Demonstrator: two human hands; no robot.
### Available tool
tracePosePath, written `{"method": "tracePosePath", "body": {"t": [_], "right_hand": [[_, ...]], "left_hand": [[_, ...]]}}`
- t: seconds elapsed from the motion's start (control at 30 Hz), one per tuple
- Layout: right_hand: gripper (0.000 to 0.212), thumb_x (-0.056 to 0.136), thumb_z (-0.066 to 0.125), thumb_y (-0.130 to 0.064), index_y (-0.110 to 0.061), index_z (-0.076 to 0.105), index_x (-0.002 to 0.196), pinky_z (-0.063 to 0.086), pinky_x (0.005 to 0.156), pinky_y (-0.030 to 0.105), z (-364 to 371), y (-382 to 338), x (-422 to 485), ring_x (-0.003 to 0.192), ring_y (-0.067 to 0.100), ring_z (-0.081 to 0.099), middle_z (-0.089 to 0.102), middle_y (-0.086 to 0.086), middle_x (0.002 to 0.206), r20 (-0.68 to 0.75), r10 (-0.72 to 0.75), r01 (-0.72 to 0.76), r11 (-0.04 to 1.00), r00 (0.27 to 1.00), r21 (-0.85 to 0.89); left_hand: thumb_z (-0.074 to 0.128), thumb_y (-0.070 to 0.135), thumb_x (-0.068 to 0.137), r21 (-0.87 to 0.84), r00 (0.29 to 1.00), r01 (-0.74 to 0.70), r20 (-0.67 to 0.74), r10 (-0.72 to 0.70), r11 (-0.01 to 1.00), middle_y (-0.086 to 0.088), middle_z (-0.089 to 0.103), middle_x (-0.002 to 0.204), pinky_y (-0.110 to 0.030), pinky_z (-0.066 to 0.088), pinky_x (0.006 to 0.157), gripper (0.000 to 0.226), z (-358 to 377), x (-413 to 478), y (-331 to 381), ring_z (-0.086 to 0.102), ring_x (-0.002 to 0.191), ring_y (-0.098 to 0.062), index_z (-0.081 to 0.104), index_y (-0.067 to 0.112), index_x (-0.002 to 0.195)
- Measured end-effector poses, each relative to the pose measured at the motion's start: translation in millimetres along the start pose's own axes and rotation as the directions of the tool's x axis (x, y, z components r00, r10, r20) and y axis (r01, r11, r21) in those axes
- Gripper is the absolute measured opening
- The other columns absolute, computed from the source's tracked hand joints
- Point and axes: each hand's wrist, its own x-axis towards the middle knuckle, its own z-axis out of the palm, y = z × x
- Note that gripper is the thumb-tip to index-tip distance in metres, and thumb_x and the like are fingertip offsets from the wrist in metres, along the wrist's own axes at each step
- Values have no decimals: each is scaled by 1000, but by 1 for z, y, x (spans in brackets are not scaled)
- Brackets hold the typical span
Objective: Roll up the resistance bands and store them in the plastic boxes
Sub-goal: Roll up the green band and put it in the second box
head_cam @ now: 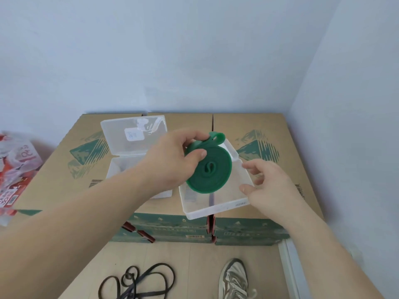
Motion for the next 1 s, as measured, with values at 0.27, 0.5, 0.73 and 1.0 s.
{"method": "tracePosePath", "body": {"t": [0.27, 0.5, 0.73, 1.0], "right_hand": [[50, 89, 76, -34, -54, 57, 131, 59, 80, 35, 2, 5, 16, 86, 13, 64, 61, -19, 113, 21, -11, 5, 974, 1000, 227], [13, 97, 67, -37, -41, 68, 109, 46, 65, 23, 18, 12, 25, 64, 2, 53, 68, -13, 97, 11, -58, 55, 983, 998, 174], [6, 101, 58, -39, -39, 62, 106, 54, 66, 35, 33, 4, 24, 82, 14, 60, 64, -11, 92, -15, -128, 126, 987, 992, -99], [22, 107, 42, -40, -38, 65, 108, 48, 64, 32, 43, -6, 21, 80, 24, 60, 59, -3, 94, -50, -108, 80, 916, 993, -393]], "left_hand": [[61, 23, 101, 107, 978, -78, 199, 55, 991, 19, 66, 120, -36, 51, 104, 31, 53, 3, -21, 58, 114, -9, 66, 41, 126], [58, 22, 103, 153, 964, -131, 252, 90, 979, 7, 53, 125, -23, 43, 93, 33, 64, 6, -35, 55, 100, -8, 65, 38, 131], [57, 37, 101, 471, 998, -6, 65, -28, 882, 2, 67, 114, -41, 56, 86, 29, 63, -8, -26, 63, 106, -26, 58, 31, 129], [59, 44, 98, 412, 986, -116, 158, 55, 904, 1, 61, 114, -39, 44, 97, 43, 65, -27, -57, 49, 109, -24, 57, 24, 136]]}}
